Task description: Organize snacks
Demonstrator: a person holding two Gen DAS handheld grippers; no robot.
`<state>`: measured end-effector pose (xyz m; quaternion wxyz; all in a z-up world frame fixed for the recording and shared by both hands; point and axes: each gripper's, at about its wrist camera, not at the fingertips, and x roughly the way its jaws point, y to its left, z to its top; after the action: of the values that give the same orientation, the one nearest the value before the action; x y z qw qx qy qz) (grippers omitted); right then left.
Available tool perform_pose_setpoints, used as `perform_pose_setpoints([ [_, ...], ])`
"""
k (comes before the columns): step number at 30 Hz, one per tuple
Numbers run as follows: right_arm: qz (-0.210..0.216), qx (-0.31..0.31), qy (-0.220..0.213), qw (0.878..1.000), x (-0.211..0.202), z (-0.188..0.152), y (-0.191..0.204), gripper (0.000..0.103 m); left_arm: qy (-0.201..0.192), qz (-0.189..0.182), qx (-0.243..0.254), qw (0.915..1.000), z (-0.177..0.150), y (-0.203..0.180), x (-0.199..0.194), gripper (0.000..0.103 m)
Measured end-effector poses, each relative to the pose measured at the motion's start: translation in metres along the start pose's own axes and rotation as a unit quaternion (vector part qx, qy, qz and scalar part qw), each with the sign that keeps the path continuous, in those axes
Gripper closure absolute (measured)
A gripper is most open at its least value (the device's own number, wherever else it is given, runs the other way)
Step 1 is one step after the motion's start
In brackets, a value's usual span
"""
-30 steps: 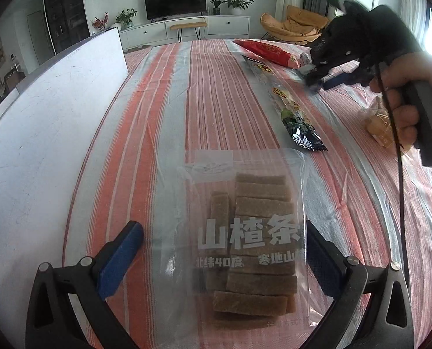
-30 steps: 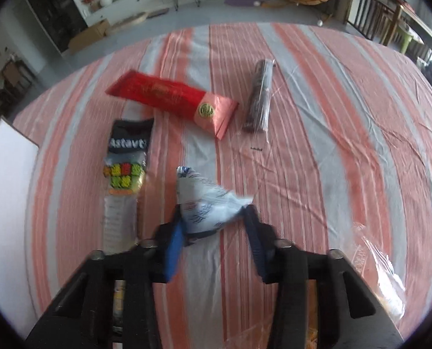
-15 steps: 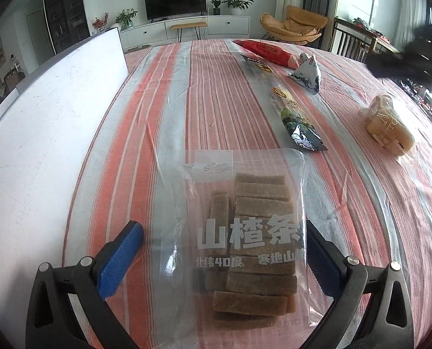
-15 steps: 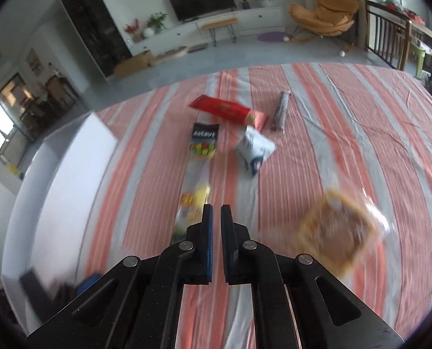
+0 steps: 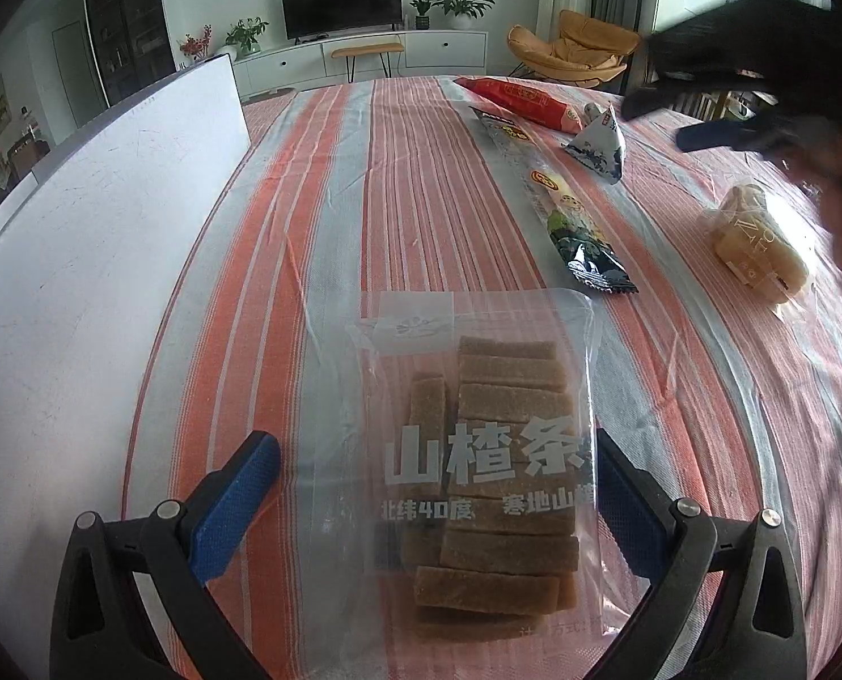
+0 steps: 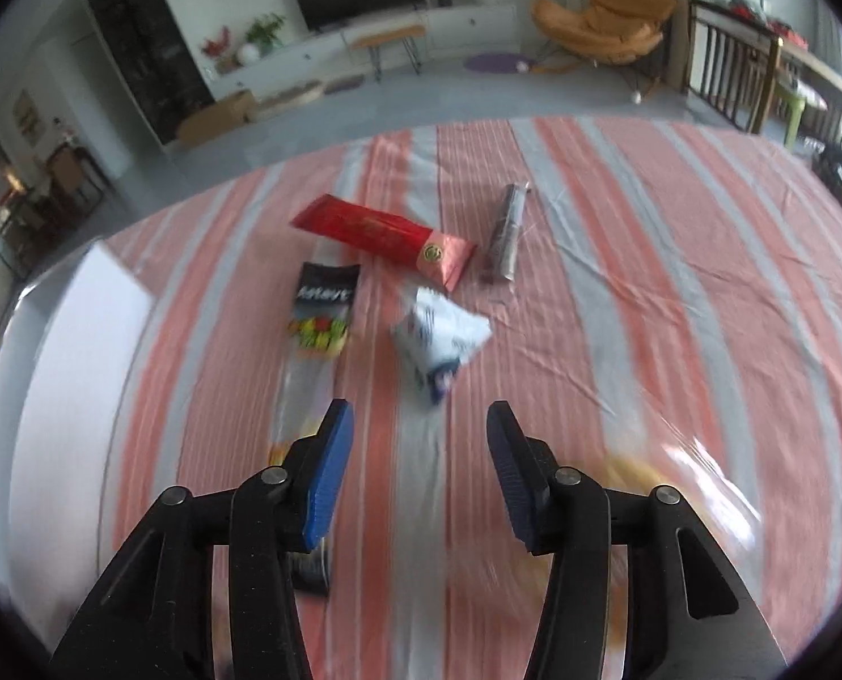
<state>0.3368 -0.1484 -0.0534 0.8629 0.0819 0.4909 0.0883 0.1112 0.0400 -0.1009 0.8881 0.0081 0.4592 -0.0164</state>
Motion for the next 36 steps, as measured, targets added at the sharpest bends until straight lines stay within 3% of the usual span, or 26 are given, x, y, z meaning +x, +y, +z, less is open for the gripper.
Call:
perform_pose_setpoints([
  [5, 0.002, 0.067, 0.017, 0.998, 0.044, 0.020, -0.010, 0.045, 0.000, 0.000, 0.000, 1.0000, 0.000, 0.000, 0.000, 0.000],
  [6, 0.005, 0.076, 0.021, 0.997, 0.048, 0.019, -0.014, 0.066, 0.000, 0.000, 0.000, 1.0000, 0.000, 0.000, 0.000, 0.000],
  [8, 0.011, 0.085, 0.009, 0.996, 0.042, 0.019, -0.017, 0.069, 0.000, 0.000, 0.000, 1.0000, 0.000, 0.000, 0.000, 0.000],
  [12, 0.023, 0.061, -0.028, 0.997, 0.004, 0.012, -0.015, 0.101, 0.000, -0.001, 0.000, 1.0000, 0.000, 0.000, 0.000, 0.000],
  [18, 0.066, 0.025, -0.047, 0.996, -0.066, -0.031, -0.018, 0.101, 0.000, 0.000, 0.000, 1.0000, 0.000, 0.000, 0.000, 0.000],
  [21, 0.020, -0.029, -0.039, 0.999, -0.076, -0.043, -0.008, 0.095, 0.000, 0.001, 0.000, 1.0000, 0.000, 0.000, 0.000, 0.000],
  [23, 0.002, -0.048, -0.042, 0.998, -0.075, -0.042, -0.005, 0.084, 0.000, 0.001, 0.000, 1.0000, 0.000, 0.000, 0.000, 0.000],
  [24, 0.004, -0.047, -0.047, 0.998, -0.072, -0.039, -0.006, 0.064, 0.000, 0.001, 0.000, 1.0000, 0.000, 0.000, -0.001, 0.000],
  [25, 0.006, -0.044, -0.050, 0.998, -0.069, -0.034, -0.006, 0.053, 0.000, 0.001, 0.000, 1.0000, 0.000, 0.000, -0.001, 0.000],
  [32, -0.014, -0.017, -0.018, 1.000, 0.008, 0.027, 0.002, 0.053, 0.000, 0.000, 0.000, 1.0000, 0.000, 0.000, 0.000, 0.000],
  [36, -0.025, -0.002, 0.013, 1.000, 0.051, 0.039, 0.000, 0.053, 0.000, 0.000, 0.000, 1.0000, 0.001, 0.000, 0.000, 0.000],
])
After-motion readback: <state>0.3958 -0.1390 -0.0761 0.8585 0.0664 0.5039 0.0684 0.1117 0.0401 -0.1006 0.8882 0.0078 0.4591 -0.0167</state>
